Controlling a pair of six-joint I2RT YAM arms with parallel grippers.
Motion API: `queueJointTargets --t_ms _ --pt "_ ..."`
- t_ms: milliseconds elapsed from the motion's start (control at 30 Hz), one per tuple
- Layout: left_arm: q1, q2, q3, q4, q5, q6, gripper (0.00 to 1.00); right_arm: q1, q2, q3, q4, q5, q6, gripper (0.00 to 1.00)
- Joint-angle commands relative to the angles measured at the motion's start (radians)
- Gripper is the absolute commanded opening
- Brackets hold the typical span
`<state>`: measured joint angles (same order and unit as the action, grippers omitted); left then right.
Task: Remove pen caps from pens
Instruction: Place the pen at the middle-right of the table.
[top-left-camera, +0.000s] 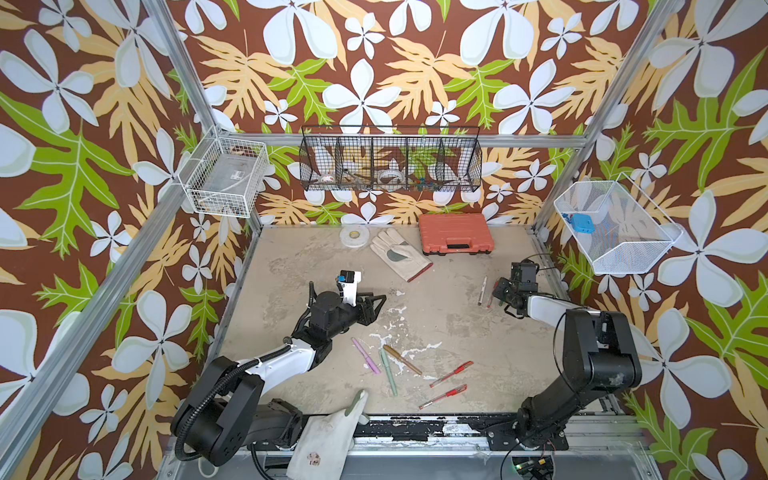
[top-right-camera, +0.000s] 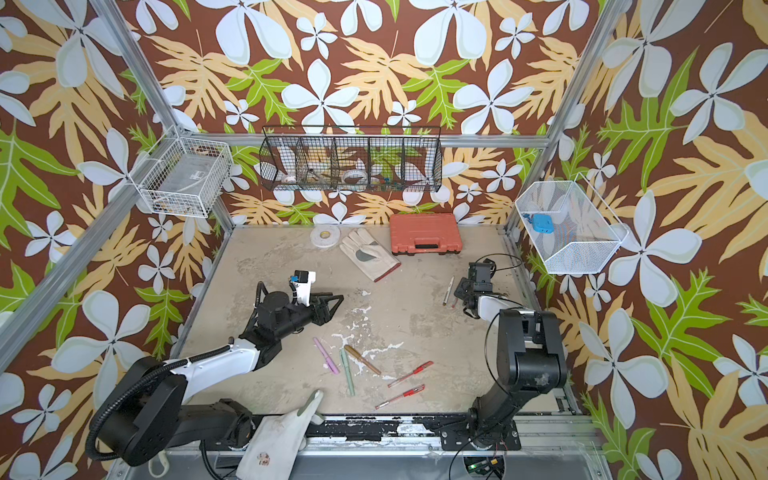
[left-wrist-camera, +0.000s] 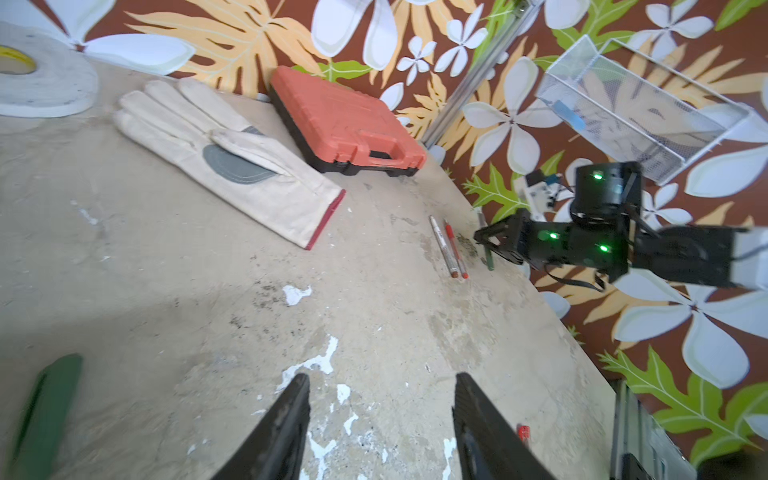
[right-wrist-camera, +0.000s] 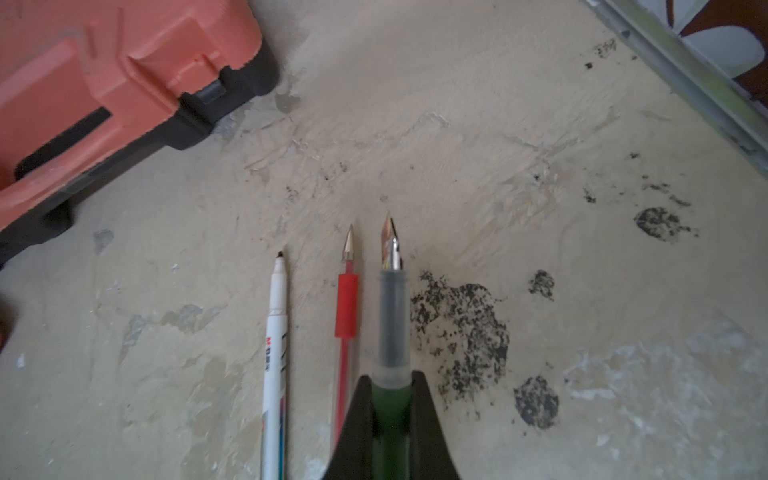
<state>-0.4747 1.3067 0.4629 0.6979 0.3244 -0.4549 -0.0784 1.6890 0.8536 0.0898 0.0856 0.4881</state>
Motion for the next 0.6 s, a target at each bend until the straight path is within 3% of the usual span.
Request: queueJointTargets --t_ms 0,300,567 --pt "-0.01 0.012 0.006 0.064 0.083 0.018 0.57 -0.01 0.041 0.039 -0.054 0.005 -0.014 0.04" --pt "-0.013 0.002 -0.005 0.076 0.084 0.018 0.57 -0.039 0.116 0.079 -0.091 -0.078 -0.002 0.11" --pt "-0.013 -0.013 -0.03 0.072 0.062 0.032 0.58 -0.044 0.044 0.029 -0.057 -0.091 0.025 0.24"
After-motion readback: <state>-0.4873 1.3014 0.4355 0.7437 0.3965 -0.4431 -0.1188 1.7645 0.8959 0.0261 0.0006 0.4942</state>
